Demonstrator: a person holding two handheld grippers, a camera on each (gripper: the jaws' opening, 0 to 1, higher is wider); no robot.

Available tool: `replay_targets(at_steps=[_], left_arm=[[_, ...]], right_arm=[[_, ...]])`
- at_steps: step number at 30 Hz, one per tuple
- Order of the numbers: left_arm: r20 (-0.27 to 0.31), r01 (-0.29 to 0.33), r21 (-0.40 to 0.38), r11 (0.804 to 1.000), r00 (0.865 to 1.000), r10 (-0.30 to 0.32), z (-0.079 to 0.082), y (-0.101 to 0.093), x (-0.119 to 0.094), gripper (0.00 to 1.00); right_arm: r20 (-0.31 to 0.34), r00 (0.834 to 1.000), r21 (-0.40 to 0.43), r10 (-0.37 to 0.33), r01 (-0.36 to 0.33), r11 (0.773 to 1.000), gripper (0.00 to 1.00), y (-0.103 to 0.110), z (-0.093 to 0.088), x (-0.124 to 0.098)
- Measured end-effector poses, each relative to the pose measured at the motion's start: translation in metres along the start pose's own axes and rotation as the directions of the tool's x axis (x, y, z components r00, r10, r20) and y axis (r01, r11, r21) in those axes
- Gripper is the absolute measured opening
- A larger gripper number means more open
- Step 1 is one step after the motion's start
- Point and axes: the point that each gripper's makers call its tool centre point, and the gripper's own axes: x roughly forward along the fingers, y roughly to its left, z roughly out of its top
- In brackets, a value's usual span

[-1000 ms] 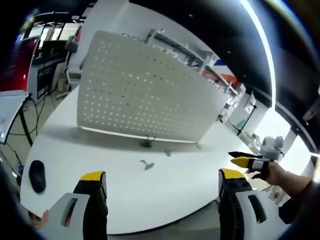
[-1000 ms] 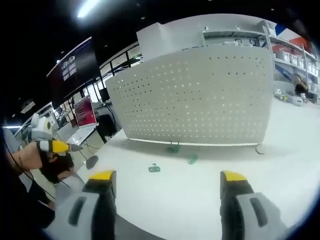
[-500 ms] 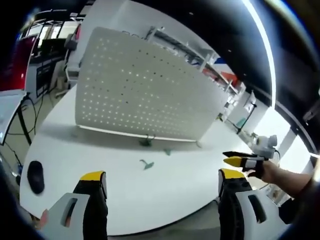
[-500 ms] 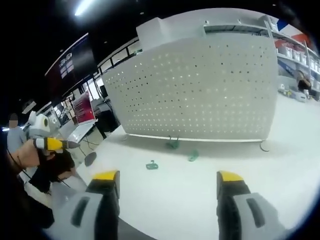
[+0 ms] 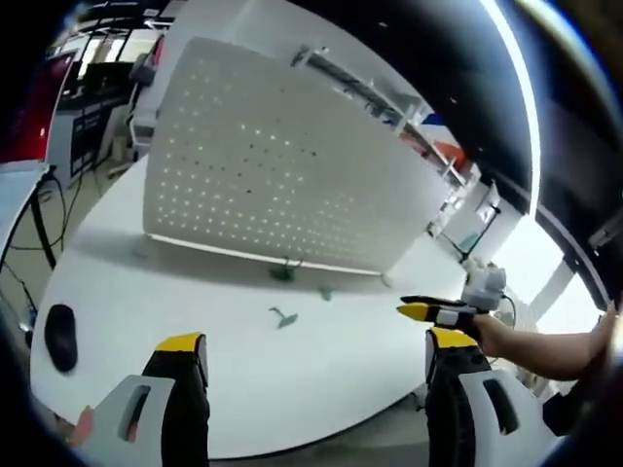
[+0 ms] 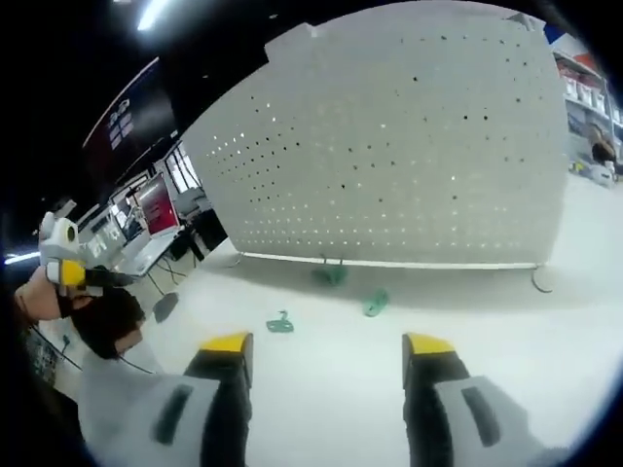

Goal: Insert the hook assembly into the mounting plate slot until the hook locks in place.

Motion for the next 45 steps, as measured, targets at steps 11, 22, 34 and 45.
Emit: replay_targets(at_steps=[11, 22, 34, 45], left_arm=[[-0.023, 0.024, 0.011, 1.0, 0.999, -0.024, -0.001, -0.003, 0.007, 0.94], [-0.014, 0.009, -0.02, 1.0, 1.0, -0.009, -0.005, 0.006, 0.006, 0.94], [-0.025, -0.014, -0.038, 0.999, 1.0, 0.013, -0.01, 0.015, 0.004, 0.92], [-0.027, -0.024, -0.045, 0.999, 0.999, 0.023, -0.012, 0.018, 0.006, 0.91]], right_arm=[[-0.011, 1.0, 0.015, 0.002, -0.002, 1.0, 0.47, -0.012, 0.005, 0.051], [-0.087, 0.993, 0.069, -0.078, 0.085, 0.994, 0.41, -0.039, -0.001, 0.097], [-0.161, 0.979, 0.122, -0.128, 0.149, 0.981, 0.31, -0.054, -0.008, 0.13], [-0.209, 0.97, 0.2, -0.126, 0.169, 0.965, 0.25, -0.065, -0.016, 0.146]])
